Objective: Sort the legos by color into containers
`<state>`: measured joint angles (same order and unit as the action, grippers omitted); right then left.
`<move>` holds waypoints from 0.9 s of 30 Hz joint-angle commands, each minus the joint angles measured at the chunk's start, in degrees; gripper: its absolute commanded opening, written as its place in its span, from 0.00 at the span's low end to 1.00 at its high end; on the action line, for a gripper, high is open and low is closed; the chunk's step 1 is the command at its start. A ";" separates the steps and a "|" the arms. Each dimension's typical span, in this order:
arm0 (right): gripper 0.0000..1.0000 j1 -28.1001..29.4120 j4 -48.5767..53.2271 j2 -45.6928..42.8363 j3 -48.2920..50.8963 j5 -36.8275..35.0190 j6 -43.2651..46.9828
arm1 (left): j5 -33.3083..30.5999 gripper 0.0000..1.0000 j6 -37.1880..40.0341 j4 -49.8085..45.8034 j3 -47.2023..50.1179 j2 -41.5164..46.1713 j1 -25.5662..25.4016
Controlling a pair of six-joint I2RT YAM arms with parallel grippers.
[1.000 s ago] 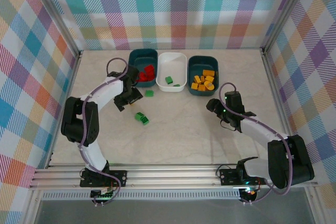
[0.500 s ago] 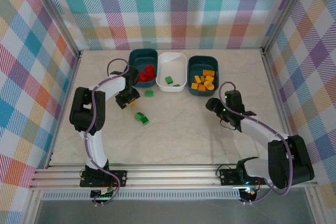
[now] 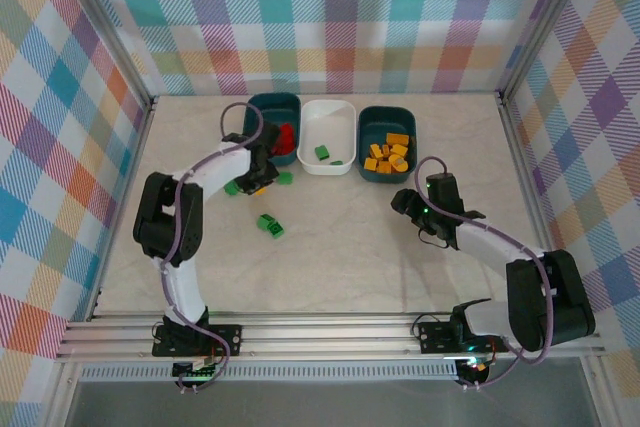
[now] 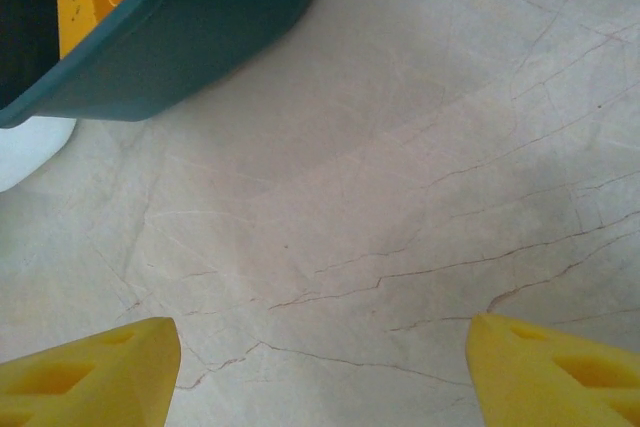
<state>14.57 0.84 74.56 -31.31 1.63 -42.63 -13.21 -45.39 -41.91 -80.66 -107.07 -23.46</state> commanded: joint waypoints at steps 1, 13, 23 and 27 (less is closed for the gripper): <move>0.75 -0.24 -1.72 0.93 -1.67 0.18 0.49 | -1.84 0.19 1.14 1.32 -2.83 7.10 -5.44; 0.75 -0.24 -1.63 -0.12 -0.74 -3.19 -0.10 | 25.90 0.21 12.93 5.09 -47.56 -24.46 -13.44; 0.75 -0.24 -1.89 0.05 -0.70 -3.65 0.14 | 34.34 0.33 11.03 5.17 -69.20 -41.81 -15.49; 0.75 -0.24 -1.70 -0.37 -0.70 -3.65 0.15 | 32.90 0.43 10.98 4.98 -69.25 -41.76 -15.56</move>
<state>14.57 -0.01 74.96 -31.31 -1.48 -42.81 18.65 -34.81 -36.73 -147.11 -149.69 -38.61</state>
